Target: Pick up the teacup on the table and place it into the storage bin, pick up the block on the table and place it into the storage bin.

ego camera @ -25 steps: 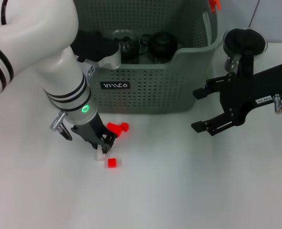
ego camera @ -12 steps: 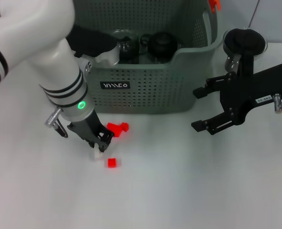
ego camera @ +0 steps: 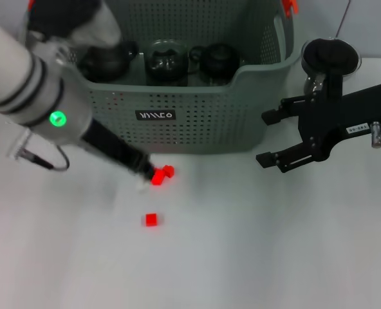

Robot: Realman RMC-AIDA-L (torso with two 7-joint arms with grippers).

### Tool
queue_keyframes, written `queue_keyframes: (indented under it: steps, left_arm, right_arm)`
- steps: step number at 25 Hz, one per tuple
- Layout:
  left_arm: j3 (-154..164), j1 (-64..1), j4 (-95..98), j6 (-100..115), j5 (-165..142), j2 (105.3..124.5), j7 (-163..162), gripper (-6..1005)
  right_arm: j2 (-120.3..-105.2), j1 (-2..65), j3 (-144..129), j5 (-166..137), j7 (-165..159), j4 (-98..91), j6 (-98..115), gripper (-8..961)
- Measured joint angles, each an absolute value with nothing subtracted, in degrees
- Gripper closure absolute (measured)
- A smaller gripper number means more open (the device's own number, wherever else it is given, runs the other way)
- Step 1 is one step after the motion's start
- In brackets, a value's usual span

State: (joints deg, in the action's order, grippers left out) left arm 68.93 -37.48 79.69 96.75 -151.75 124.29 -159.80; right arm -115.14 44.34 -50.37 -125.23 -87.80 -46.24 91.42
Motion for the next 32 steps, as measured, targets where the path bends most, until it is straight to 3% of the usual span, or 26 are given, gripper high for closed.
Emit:
queue_keyframes:
  steps: [7, 14, 18, 25, 32]
  left_arm:
    - [53.9, -35.7, 84.8, 98.2, -132.6, 123.16, -147.4, 727]
    - [44.7, -43.7, 71.8, 90.7, -129.0, 117.00, -137.4, 710]
    - [43.3, -47.4, 63.5, 83.2, -131.1, 114.39, -133.1, 700]
    - [44.7, -47.3, 61.0, 71.4, -134.6, 114.97, -128.6, 683]
    - [44.8, -45.5, 65.9, 72.2, -135.5, 115.71, -123.7, 522]
  right_arm:
    - [-117.06, 43.5, -48.1, -125.2, -88.6, -45.6, 90.6, 28]
    - [-118.16, 43.2, -45.8, -124.4, -88.4, -41.4, 88.1, 28]
    - [-118.71, 42.8, -45.7, -123.6, -88.3, -39.5, 87.0, 28]
    - [-119.49, 41.2, -45.3, -121.8, -88.6, -39.2, 87.0, 28]
    - [-119.41, 40.8, -45.1, -120.6, -89.1, -38.2, 86.8, 28]
